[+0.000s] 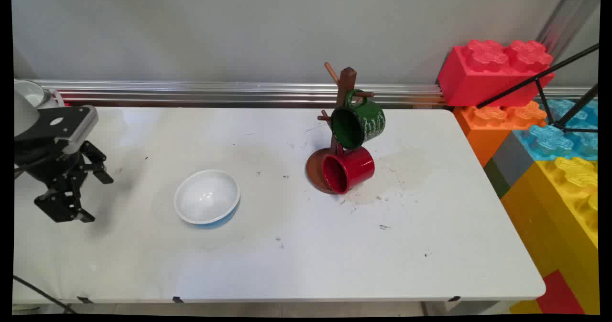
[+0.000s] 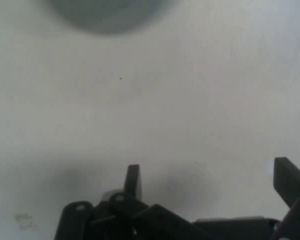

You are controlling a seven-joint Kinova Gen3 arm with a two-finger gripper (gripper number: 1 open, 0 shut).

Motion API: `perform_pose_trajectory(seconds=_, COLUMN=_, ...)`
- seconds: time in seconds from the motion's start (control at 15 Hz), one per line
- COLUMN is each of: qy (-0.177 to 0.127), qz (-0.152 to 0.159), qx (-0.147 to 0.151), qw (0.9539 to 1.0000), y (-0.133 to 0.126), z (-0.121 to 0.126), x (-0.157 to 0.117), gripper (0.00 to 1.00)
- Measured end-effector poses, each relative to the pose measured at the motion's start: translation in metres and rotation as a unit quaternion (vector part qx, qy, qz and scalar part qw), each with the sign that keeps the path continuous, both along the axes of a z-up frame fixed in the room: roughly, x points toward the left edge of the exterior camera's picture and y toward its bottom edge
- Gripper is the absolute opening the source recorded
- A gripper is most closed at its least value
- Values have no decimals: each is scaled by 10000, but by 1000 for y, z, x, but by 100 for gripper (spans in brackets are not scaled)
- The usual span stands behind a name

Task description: Pick up the green mug from the rack

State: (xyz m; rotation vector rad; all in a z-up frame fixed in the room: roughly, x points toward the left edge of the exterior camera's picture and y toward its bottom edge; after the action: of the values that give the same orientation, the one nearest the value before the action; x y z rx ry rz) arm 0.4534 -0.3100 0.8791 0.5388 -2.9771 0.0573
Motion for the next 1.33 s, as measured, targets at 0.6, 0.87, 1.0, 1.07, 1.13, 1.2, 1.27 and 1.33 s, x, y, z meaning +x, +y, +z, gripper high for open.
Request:
perform_pose_trajectory(seconds=0.6, qy=1457, qz=271, qx=-500, qw=9877, y=-33, z=23, x=-50, gripper=100)
perform_pose_trajectory(seconds=0.87, qy=2156, qz=382, qx=-847, qw=9721, y=-48, z=41, x=-72, gripper=100)
perform_pose_trajectory(seconds=1.0, qy=2461, qz=450, qx=-979, qw=9632, y=-53, z=48, x=-81, gripper=100)
perform_pose_trajectory(seconds=1.07, qy=2595, qz=480, qx=-1036, qw=9590, y=-55, z=51, x=-85, gripper=100)
perform_pose_trajectory(seconds=1.13, qy=2701, qz=504, qx=-1085, qw=9554, y=-57, z=54, x=-89, gripper=100)
perform_pose_trajectory(seconds=1.2, qy=2774, qz=521, qx=-1123, qw=9528, y=-58, z=55, x=-92, gripper=100)
perform_pose_trajectory(seconds=1.27, qy=2806, qz=537, qx=-1143, qw=9515, y=-58, z=56, x=-95, gripper=100)
perform_pose_trajectory(seconds=1.33, qy=2836, qz=559, qx=-1161, qw=9502, y=-59, z=57, x=-100, gripper=100)
